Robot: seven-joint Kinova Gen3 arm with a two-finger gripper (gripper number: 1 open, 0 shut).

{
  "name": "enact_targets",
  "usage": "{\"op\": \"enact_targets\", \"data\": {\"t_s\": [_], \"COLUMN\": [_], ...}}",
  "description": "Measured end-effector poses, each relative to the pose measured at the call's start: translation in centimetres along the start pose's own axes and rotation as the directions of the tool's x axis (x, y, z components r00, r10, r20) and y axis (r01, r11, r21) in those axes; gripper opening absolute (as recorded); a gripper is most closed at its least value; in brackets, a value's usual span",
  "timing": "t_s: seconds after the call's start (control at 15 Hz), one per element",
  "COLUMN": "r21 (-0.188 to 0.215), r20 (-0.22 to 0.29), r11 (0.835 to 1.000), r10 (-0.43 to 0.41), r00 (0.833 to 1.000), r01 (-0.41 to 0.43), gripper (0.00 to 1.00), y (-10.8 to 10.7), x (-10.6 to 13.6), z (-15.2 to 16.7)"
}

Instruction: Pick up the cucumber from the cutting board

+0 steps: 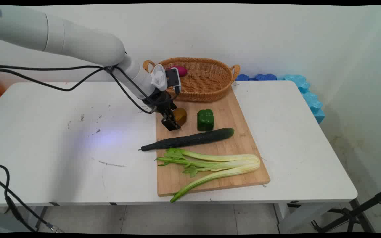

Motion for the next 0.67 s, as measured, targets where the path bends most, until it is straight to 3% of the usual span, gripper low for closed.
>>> {"op": "enact_targets", "data": {"t_s": [0.67], "r21": [0.015], "r20": [-0.041], "r11": [1.0], "r10": [-0.006], "r00": [0.999], "r01": [0.007], "gripper": [1.0], "y": [1.2], "x": [1.2], "z": [-3.8]}}
